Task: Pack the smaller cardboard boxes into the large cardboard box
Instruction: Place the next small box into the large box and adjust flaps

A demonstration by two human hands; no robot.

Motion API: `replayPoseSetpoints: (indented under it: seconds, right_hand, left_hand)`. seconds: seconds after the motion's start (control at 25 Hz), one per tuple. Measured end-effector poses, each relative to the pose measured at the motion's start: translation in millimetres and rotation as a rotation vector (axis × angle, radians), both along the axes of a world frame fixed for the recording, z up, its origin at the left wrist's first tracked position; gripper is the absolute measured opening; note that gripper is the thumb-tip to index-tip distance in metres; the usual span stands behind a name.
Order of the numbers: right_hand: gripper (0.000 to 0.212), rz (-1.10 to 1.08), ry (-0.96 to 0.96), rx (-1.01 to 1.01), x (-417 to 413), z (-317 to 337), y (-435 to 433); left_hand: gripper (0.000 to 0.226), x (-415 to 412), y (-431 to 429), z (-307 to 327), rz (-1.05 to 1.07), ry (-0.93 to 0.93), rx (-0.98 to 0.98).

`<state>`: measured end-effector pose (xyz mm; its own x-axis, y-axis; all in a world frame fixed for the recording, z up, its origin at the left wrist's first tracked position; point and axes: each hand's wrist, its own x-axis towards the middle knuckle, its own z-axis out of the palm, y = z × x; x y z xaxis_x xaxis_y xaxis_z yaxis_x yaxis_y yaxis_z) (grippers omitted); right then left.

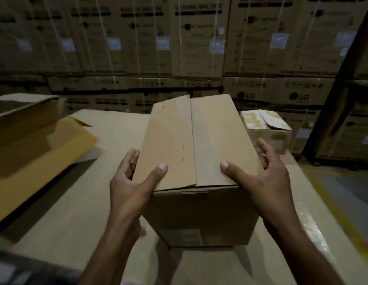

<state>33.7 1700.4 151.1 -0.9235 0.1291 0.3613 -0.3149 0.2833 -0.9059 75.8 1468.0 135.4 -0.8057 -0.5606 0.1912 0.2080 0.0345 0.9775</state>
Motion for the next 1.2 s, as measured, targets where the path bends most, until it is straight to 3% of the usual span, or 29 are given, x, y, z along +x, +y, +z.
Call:
replayPoseSetpoints:
  seconds: [0.08, 0.24, 0.4, 0.64, 0.76, 0.88, 0.96, 1.16, 1.2]
  right_hand:
    - [0.101, 0.064, 0.007, -0.024, 23, 4, -42]
    - [0.088, 0.23, 0.033, -0.096, 59, 12, -124]
    - [0.082, 0.365, 0.015, -0.127, 68, 12, -182]
    - [0.089, 0.377, -0.131, -0.133, 48, -17, -221]
    - [0.079, 0.368, -0.293, -0.112, 28, -17, -212]
    - [0.049, 0.36, -0.428, -0.069, 16, -17, -205]
    - [0.046, 0.326, -0.397, -0.064, 12, -20, -207]
    - [0.073, 0.29, -0.165, -0.097, 7, 13, -220]
    - [0.075, 0.278, -0.09, -0.109, 9, 26, -226]
  left_hand:
    - [0.091, 34, -38, -2, 0.037, 0.016, 0.035]
    - [0.063, 88, -122, 0, 0.04, 0.054, 0.123]
    - [0.053, 112, -181, -10, 0.015, 0.071, 0.172]
    - [0.073, 105, -226, -36, -0.058, 0.015, 0.208]
    - [0.08, 84, -219, -35, -0.124, -0.073, 0.118]
    - [0.064, 63, -212, -35, -0.115, -0.145, 0.162]
    - [0.051, 58, -214, -29, -0.106, -0.139, 0.177]
    - [0.027, 51, -233, 13, -0.15, -0.051, 0.103]
    - [0.032, 50, -244, 25, -0.175, -0.016, 0.063]
